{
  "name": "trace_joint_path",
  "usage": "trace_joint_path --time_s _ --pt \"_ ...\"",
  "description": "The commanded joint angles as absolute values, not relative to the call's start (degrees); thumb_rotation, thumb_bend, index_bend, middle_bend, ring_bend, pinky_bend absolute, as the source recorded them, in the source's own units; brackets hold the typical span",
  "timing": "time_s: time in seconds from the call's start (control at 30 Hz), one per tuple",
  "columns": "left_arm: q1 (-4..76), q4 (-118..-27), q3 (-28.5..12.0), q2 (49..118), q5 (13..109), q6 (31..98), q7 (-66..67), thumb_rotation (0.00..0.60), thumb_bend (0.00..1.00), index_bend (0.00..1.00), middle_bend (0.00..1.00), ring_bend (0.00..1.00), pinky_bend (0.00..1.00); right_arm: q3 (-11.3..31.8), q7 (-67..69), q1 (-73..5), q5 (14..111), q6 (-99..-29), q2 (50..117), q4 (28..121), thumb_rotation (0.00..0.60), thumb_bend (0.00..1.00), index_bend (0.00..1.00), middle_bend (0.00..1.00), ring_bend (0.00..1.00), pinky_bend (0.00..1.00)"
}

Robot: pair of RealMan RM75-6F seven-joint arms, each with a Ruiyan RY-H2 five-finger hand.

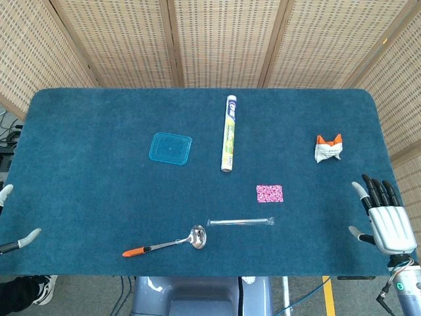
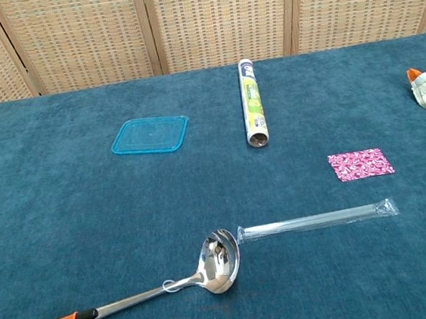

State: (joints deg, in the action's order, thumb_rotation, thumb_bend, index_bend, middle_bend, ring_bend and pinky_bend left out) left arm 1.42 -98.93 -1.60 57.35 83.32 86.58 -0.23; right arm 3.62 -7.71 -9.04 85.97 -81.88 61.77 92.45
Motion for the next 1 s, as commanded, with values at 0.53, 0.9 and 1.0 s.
trace_joint_path --time_s 0.53,0.9,1.0 --pt "1.65 -99.95 -1.75 57.26 83.6 86.29 0.5 0.203 0.0 0.02 0.0 0.0 0.0 4.13 -4.84 -10.23 88.75 -81.96 60.67 92.3 0.6 0.19 0.09 0.05 0.0 0.0" --pt "1.26 -99.86 -1.7 57.16 83.58 86.68 0.15 0.203 0.0 0.02 0.0 0.0 0.0 5.14 -1.73 -15.38 90.83 -76.55 60.93 91.7 0.6 0.19 0.18 0.18 0.0 0.0" --pt "1.15 -99.9 -1.7 57.05 83.63 86.83 0.03 0.202 0.0 0.02 0.0 0.0 0.0 5.25 -1.35 -17.3 91.02 -73.85 60.81 91.68 0.6 0.19 0.19 0.21 0.0 0.0"
